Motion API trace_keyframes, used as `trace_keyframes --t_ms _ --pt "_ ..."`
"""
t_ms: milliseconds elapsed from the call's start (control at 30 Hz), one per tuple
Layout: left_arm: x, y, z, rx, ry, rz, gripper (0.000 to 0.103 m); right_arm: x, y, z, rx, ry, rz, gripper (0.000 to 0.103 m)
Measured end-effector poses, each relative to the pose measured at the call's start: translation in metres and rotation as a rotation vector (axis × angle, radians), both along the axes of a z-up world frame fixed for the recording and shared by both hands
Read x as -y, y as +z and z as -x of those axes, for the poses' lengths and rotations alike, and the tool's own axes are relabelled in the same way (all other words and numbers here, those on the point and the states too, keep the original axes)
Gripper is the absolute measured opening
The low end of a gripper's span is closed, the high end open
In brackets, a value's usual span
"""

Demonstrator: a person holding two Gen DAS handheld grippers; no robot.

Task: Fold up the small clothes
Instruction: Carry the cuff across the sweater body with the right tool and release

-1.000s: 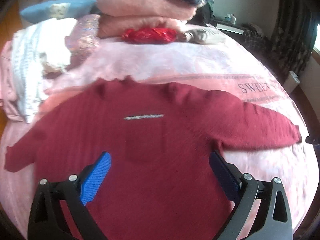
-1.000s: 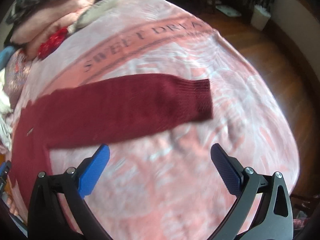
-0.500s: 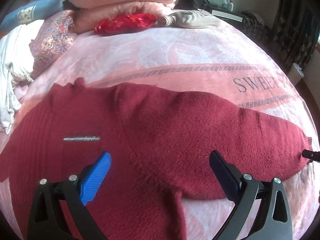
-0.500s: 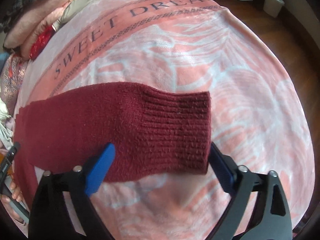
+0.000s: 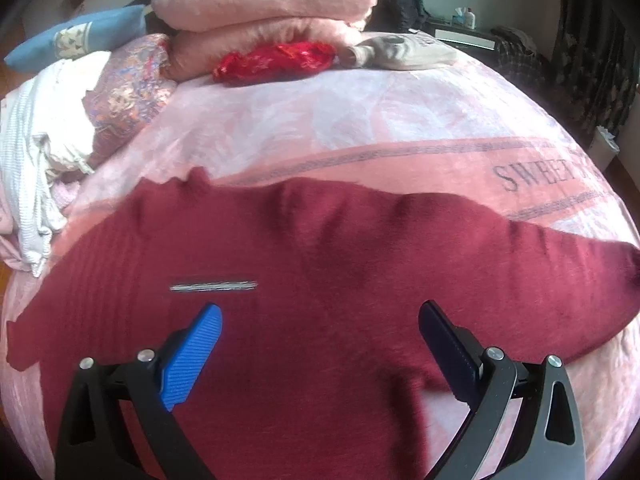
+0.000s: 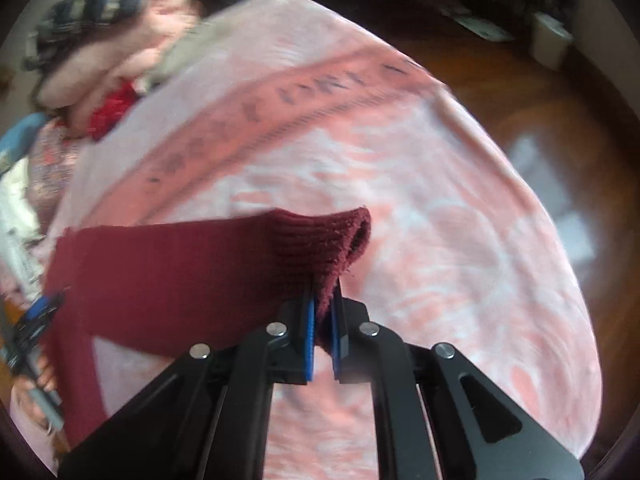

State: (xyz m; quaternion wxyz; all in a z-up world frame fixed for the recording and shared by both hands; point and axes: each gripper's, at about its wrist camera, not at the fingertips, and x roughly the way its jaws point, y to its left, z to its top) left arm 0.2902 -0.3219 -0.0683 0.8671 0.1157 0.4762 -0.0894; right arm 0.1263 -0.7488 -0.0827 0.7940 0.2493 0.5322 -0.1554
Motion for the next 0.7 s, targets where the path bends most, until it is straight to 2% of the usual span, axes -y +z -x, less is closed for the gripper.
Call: trace_keyframes --t_ms 133,300,367,467,633,700 --pt "-0.03 -0.006 -0.006 -0.012 0.032 -0.021 0.099 -0.004 -0.021 0.001 -0.065 -0.046 0.026 0.005" --pt "-0.082 -0.012 -0.015 -0.04 0.103 0.007 0.099 -0.043 0.02 -0.02 -0.03 0.005 0.138 0.005" --pt "-0.098 -0.01 -0.018 -0.04 0.125 0.018 0.099 -0.072 0.038 -0.033 0.011 0.078 0.153 0.005" --pt "-0.124 -0.008 -0.023 -0.044 0.15 0.041 0.099 -0.145 0.058 -0.067 0.054 0.255 0.196 0.005" --pt "-0.153 -0.007 -0.024 -0.067 0.162 0.073 0.099 -0.265 0.056 -0.113 0.049 0.565 0.237 0.005" --pt "-0.163 -0.008 -0.026 -0.075 0.17 0.082 0.099 -0.315 0.051 -0.125 0.05 0.696 0.215 0.005"
